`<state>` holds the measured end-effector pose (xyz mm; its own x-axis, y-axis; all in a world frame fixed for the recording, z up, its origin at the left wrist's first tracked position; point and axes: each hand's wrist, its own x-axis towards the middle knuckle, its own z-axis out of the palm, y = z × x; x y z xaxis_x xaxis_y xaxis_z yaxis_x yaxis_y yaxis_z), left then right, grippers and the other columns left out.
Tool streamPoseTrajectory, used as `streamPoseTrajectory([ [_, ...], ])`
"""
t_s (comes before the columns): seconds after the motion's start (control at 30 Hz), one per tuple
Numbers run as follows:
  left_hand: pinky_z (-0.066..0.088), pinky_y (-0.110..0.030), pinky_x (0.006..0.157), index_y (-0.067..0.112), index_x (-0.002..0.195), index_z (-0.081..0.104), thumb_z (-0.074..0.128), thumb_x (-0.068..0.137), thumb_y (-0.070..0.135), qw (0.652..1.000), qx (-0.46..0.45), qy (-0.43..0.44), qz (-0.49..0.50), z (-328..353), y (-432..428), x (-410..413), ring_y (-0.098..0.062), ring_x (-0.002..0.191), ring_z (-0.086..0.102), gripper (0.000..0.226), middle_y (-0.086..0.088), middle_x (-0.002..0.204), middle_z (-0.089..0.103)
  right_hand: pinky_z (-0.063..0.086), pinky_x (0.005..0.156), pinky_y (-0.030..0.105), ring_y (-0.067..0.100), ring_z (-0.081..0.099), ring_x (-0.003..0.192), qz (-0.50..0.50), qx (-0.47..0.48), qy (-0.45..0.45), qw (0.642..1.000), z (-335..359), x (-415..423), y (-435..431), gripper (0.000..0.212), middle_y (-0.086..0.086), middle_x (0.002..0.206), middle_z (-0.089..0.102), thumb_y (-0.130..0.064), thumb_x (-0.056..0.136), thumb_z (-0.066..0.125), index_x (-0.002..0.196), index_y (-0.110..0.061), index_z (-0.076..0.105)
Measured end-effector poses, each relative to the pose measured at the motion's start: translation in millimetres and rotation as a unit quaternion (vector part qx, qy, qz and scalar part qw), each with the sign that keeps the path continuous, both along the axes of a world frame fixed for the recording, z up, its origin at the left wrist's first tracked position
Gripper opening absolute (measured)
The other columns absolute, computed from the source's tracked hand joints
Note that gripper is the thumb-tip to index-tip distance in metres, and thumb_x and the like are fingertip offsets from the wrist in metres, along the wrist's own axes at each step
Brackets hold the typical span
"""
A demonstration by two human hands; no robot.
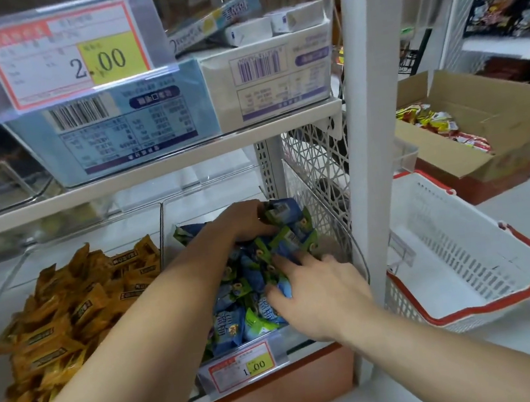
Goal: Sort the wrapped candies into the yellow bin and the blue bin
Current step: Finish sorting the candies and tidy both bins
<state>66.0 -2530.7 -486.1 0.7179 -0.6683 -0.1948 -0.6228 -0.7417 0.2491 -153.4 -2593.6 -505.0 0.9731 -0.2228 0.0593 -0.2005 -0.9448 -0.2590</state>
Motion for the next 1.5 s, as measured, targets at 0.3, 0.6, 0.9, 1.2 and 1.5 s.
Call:
streamPoseTrajectory([
  [0.3, 0.037, -0.032, 0.094, 0.021, 0.142, 0.045, 0.053, 0.095, 0.042, 0.991, 0.098, 0.094, -0.011, -10, -14, -4, -0.024, 0.116, 0.05, 0.053, -0.009, 0.139, 0.049, 0.035, 0.071, 0.042, 0.036, 0.053, 0.109, -0.003, -0.004, 0.004, 1.0, 5, -3, 0, 0.067, 0.0, 0.13, 0.056, -0.069, 0.083, 0.019, 0.134, -0.037, 0.047],
  [0.6, 0.042, -0.029, 0.075, 0.024, 0.098, 0.056, 0.063, 0.09, 0.029, 0.994, 0.054, 0.084, -0.05, -2, -11, -1, -0.015, 0.084, 0.054, 0.012, 0.002, 0.091, 0.056, 0.034, 0.07, 0.04, 0.036, 0.055, 0.106, 0.002, -0.001, -0.006, 1.0, 7, -3, 1, 0.067, -0.001, 0.126, 0.058, -0.069, 0.082, 0.02, 0.134, -0.037, 0.048],
  [0.9, 0.04, -0.024, 0.058, 0.018, 0.092, 0.073, 0.077, 0.082, 0.045, 0.996, -0.037, 0.078, -0.024, 74, 29, -17, -0.009, 0.061, 0.054, 0.029, 0.004, 0.072, 0.063, 0.038, 0.074, 0.042, 0.036, 0.053, 0.111, 0.006, 0.009, 0.003, 1.0, 10, -3, 1, 0.065, -0.002, 0.129, 0.057, -0.07, 0.083, 0.022, 0.133, -0.038, 0.047],
  [1.2, 0.05, -0.045, 0.097, 0.023, 0.102, 0.076, 0.077, 0.072, 0.05, 0.957, -0.27, 0.099, 0.049, 88, 98, -47, -0.02, 0.098, 0.07, 0.04, -0.001, 0.1, 0.076, 0.045, 0.096, 0.044, 0.035, 0.049, 0.119, 0.008, 0.029, -0.065, 0.997, 23, 2, 1, 0.071, 0.01, 0.136, 0.051, -0.064, 0.083, 0.046, 0.141, -0.024, 0.04],
  [1.5, 0.05, -0.032, 0.086, 0.033, 0.099, 0.075, 0.074, 0.085, 0.041, 0.937, -0.299, 0.176, 0.044, 64, 112, -86, -0.01, 0.092, 0.07, 0.017, 0.007, 0.098, 0.075, 0.052, 0.081, 0.039, 0.034, 0.06, 0.106, 0.101, 0.217, -0.049, 0.97, 39, 16, 18, 0.06, 0.005, 0.113, 0.066, -0.04, 0.081, 0.059, 0.137, -0.029, 0.038],
])
